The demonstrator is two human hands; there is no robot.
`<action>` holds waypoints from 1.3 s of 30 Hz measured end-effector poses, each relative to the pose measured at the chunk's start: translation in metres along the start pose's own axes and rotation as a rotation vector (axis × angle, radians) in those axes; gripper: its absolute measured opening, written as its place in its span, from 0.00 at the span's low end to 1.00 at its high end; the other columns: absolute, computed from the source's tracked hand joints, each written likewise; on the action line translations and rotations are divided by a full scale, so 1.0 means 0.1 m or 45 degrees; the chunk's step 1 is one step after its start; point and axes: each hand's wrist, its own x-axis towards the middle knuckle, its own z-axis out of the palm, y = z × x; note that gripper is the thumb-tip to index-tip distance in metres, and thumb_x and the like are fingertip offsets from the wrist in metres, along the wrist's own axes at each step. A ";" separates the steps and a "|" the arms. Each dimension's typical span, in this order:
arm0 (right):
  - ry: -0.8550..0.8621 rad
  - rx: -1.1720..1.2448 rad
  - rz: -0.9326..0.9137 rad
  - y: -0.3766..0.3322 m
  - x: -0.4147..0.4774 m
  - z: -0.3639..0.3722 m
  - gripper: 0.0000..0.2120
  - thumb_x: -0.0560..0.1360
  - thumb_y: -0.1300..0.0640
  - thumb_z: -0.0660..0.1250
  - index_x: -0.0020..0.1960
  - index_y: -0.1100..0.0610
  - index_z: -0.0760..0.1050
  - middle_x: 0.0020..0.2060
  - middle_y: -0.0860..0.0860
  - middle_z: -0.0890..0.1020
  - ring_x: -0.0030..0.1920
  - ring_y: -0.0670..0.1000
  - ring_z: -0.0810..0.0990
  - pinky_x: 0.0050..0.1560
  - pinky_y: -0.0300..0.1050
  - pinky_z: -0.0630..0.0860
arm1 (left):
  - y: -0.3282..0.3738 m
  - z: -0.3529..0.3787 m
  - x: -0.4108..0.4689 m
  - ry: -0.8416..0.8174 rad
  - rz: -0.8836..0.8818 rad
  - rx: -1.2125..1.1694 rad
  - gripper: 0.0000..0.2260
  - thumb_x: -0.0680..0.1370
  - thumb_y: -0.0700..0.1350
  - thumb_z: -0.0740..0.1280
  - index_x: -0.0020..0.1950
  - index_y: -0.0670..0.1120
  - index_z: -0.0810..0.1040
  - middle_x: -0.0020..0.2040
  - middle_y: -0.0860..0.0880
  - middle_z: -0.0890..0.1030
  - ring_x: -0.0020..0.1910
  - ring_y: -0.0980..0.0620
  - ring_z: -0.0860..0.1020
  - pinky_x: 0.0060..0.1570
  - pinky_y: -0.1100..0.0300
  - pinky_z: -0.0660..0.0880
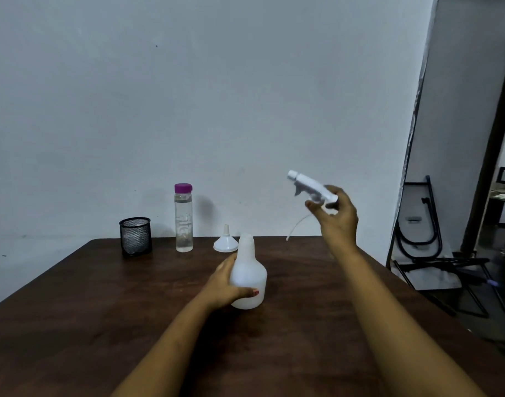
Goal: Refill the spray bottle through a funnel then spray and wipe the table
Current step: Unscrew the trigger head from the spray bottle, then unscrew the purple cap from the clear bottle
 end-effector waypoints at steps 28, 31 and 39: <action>-0.997 -1.075 0.342 1.18 -0.62 -0.49 0.37 0.67 0.74 0.49 0.62 0.38 0.72 0.71 0.46 0.68 0.67 0.52 0.67 0.66 0.48 0.68 | -0.05 0.14 -0.07 0.184 0.001 -0.075 0.41 0.67 0.49 0.76 0.74 0.53 0.57 0.72 0.49 0.62 0.67 0.48 0.66 0.65 0.49 0.69; -0.940 -1.136 0.259 1.09 -0.64 -0.48 0.36 0.68 0.74 0.50 0.63 0.40 0.72 0.72 0.43 0.66 0.66 0.51 0.65 0.64 0.47 0.67 | -0.07 0.16 -0.08 0.200 0.006 -0.092 0.41 0.67 0.51 0.77 0.74 0.54 0.57 0.72 0.50 0.61 0.67 0.48 0.66 0.65 0.49 0.69; -0.548 -0.783 -0.084 0.58 -0.41 0.07 0.32 0.64 0.76 0.54 0.57 0.50 0.78 0.62 0.48 0.73 0.66 0.53 0.68 0.58 0.31 0.58 | -0.11 -0.14 -0.07 0.388 0.047 -0.322 0.24 0.76 0.56 0.65 0.71 0.53 0.66 0.69 0.52 0.65 0.65 0.54 0.66 0.63 0.56 0.66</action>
